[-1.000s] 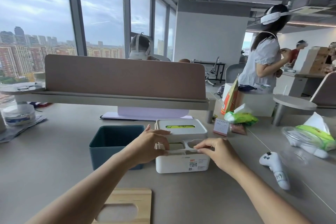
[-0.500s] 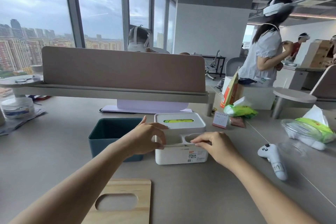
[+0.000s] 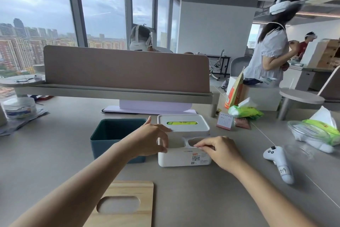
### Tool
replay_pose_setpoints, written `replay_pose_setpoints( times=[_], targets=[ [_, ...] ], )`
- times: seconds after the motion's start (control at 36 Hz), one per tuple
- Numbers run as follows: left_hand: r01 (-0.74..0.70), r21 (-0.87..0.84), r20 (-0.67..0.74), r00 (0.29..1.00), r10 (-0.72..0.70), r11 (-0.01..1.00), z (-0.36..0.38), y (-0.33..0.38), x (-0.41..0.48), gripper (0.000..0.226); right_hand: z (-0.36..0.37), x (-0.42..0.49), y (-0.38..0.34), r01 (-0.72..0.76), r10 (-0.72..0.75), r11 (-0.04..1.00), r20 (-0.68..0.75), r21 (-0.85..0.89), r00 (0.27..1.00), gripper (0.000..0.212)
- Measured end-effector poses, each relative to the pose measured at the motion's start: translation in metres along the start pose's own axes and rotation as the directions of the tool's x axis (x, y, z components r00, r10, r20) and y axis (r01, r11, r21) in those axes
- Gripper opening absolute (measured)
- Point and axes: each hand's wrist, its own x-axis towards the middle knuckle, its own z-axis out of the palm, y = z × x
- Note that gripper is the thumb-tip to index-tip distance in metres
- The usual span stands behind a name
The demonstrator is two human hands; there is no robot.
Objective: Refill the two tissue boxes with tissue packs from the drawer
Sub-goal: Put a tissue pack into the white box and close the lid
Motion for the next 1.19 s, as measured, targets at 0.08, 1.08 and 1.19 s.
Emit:
replay_pose_setpoints(
  times=[0.08,1.08,1.19],
  targets=[
    [-0.007,-0.004,0.008,1.000,0.007,1.000,-0.001,-0.003,0.002,0.005,-0.003,0.001,-0.003,0.009,-0.008,0.999,0.008,-0.033,1.000,0.020],
    [0.304,-0.057,0.295,0.915,-0.274,0.951,-0.021,-0.033,0.085,0.108,-0.018,0.110,0.054,-0.111,0.037,0.983,0.430,0.147,0.902,0.107],
    [0.307,-0.027,0.313,0.906,-0.284,0.951,-0.020,-0.035,0.089,0.110,-0.002,0.105,0.065,-0.122,-0.003,0.949,0.396,0.290,0.918,0.101]
  ],
)
